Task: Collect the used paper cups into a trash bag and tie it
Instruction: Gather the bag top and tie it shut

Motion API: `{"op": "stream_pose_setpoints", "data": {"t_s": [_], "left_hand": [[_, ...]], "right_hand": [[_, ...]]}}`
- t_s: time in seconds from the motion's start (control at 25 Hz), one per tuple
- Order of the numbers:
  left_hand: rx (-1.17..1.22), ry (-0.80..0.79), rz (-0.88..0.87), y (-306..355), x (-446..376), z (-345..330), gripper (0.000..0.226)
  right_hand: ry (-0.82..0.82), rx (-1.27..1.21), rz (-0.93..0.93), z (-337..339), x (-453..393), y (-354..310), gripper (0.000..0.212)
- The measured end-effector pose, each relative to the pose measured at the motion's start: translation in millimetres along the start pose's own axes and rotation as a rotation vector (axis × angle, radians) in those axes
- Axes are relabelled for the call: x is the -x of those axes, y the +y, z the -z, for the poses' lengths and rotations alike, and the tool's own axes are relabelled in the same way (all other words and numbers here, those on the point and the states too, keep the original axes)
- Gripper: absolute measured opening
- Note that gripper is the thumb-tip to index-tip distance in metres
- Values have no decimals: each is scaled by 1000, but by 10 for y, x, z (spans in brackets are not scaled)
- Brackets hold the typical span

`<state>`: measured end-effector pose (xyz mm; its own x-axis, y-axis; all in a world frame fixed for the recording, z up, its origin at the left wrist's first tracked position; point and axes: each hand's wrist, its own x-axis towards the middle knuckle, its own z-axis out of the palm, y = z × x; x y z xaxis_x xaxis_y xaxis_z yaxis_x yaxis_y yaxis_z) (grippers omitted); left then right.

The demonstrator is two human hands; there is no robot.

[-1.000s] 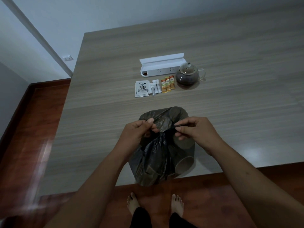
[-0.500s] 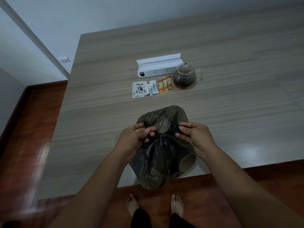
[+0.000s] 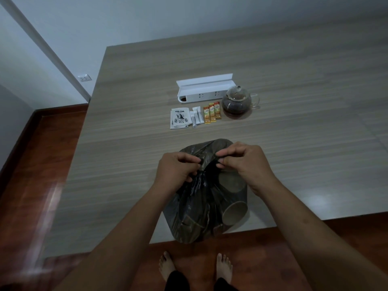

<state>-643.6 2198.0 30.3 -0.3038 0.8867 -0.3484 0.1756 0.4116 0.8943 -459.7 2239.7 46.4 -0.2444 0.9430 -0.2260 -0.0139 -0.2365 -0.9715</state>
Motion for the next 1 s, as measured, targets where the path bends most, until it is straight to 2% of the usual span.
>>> {"op": "stream_pose_setpoints", "data": {"t_s": [0.16, 0.32, 0.4, 0.48, 0.56, 0.64, 0.76, 0.92, 1.0], "left_hand": [[-206, 3, -73, 28, -22, -30, 15], [-488, -150, -267, 68, 17, -28, 16], [-464, -157, -270, 73, 32, -38, 3], [-387, -92, -250, 2, 12, -56, 19], [-254, -57, -188, -48, -6, -63, 11], [-155, -41, -167, -70, -12, -68, 8], [-156, -38, -167, -64, -12, -82, 11], [-191, -35, -171, -29, -8, -85, 12], [-235, -10, -177, 7, 1, -95, 13]], "right_hand": [[-20, 51, 19, -61, -31, -29, 26], [-63, 59, -4, -148, -81, -94, 23], [-114, 51, -31, -167, -104, -127, 22], [-98, -37, -66, -139, -137, -110, 22], [-41, -61, -102, -83, -154, -23, 31], [-60, 131, -106, -50, -117, 134, 35], [-132, 365, -75, -86, -9, 335, 24], [14, 471, 45, -153, -2, 416, 14], [76, 516, 193, -205, 4, 454, 9]]}}
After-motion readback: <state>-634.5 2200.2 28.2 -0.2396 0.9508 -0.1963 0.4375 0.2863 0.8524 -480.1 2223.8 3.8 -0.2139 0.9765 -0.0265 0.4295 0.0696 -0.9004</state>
